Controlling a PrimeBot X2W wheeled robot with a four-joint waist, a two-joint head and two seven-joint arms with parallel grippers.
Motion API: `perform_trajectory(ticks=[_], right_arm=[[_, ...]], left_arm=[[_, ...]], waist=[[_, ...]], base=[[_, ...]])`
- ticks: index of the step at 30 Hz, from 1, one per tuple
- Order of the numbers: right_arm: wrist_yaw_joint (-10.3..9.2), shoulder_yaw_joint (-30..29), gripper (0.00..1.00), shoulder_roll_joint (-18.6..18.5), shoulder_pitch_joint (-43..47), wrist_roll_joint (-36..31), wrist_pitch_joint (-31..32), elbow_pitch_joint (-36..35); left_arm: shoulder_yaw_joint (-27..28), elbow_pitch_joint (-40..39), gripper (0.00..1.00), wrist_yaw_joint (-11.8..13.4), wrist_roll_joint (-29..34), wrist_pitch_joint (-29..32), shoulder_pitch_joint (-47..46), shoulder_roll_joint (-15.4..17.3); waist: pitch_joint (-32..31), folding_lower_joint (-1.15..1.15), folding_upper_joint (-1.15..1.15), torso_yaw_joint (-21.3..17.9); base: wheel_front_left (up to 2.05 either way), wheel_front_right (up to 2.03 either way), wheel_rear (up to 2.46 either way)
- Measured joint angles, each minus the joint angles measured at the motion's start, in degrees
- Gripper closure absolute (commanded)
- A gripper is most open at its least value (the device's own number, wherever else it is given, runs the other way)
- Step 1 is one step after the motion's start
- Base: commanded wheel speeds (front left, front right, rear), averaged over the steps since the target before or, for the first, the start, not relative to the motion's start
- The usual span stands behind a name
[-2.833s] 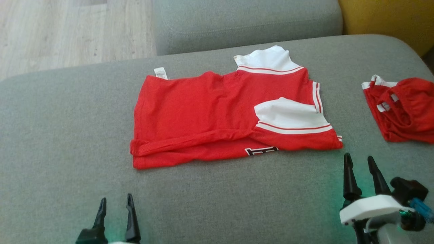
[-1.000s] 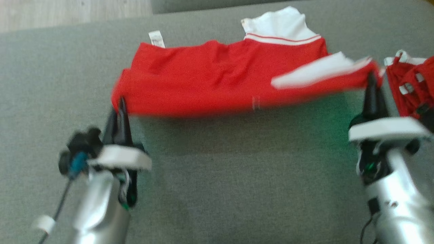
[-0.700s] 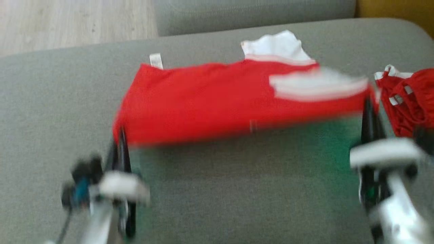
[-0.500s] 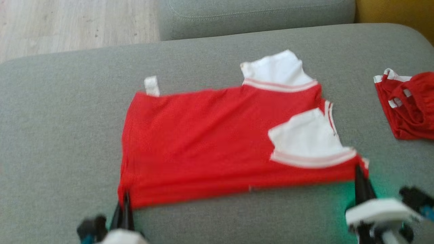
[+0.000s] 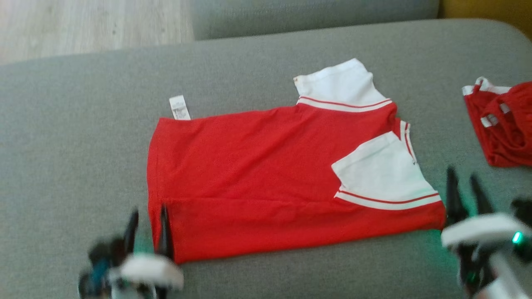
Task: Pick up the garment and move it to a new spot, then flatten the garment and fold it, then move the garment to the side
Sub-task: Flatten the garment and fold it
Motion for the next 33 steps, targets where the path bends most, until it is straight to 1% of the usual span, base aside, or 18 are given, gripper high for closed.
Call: perform_trajectory(ticks=[2,5,7,9,12,15,17,23,30,32,33], right_arm=[[0.01,0.0,0.0,-1.6,-3.2,-1.7,0.0,-0.5],[0.01,0.4,0.0,-3.5,-8.3,-3.8,0.0,-1.1],[0.01,1.2,0.0,-4.0,-11.7,-4.3,0.0,-1.1],[0.01,2.5,0.0,-4.1,-14.5,-4.3,0.0,-1.1],[0.0,5.0,0.0,-4.1,-17.1,-4.4,0.0,-0.9],[0.01,7.0,0.0,-4.1,-18.3,-4.3,0.0,-0.7],[0.01,7.7,0.0,-4.1,-18.9,-4.3,0.0,-0.6],[0.01,8.6,0.0,-4.1,-19.4,-4.2,0.0,-0.6],[0.01,9.0,0.0,-4.3,-19.7,-3.6,0.0,-0.1],[0.0,9.0,0.0,-4.4,-20.0,-3.6,0.0,-0.1],[0.01,9.0,0.0,-4.4,-20.1,-3.6,0.0,-0.1]], left_arm=[[-0.6,1.7,0.0,-0.9,0.9,0.9,-5.5,1.2],[-1.4,3.0,0.0,-2.5,1.4,5.0,-15.2,4.1],[-2.5,3.8,0.0,-3.9,1.5,9.5,-21.6,6.2],[-3.9,5.1,0.0,-4.7,1.4,14.9,-26.6,8.1],[-5.8,6.7,0.0,-5.3,0.3,20.9,-30.9,10.2],[-7.6,8.1,0.0,-5.5,-2.3,24.7,-33.0,12.0],[-9.6,8.2,0.0,-5.7,-3.7,25.6,-33.9,13.1],[-12.9,9.4,0.0,-5.7,-6.1,25.9,-34.8,13.9],[-13.8,12.2,0.0,-5.7,-8.0,24.7,-34.8,14.2],[-14.0,12.5,0.05,-5.7,-8.3,24.5,-34.8,14.2],[-14.3,12.8,0.13,-5.7,-8.5,24.4,-34.8,14.2]], waist=[[1.2,0.0,0.0,0.1],[3.3,0.01,0.0,0.2],[4.9,0.01,0.0,0.1],[6.4,0.02,0.0,-0.1],[8.3,0.02,0.0,-0.5],[9.8,0.02,0.0,-1.1],[10.6,0.01,0.0,-1.6],[12.1,0.01,0.0,-2.3],[12.2,0.0,0.0,-2.1],[12.1,0.0,0.0,-1.9],[12.1,0.0,0.0,-1.8]], base=[[0.0,0.0,0.0],[0.0,0.0,0.0],[0.0,0.0,0.0],[0.0,0.0,0.0],[0.0,0.0,0.0],[0.0,0.0,0.0],[0.0,0.0,0.0],[0.0,0.0,0.0],[0.0,0.0,0.0],[0.0,0.0,0.0],[0.0,0.0,0.0]])
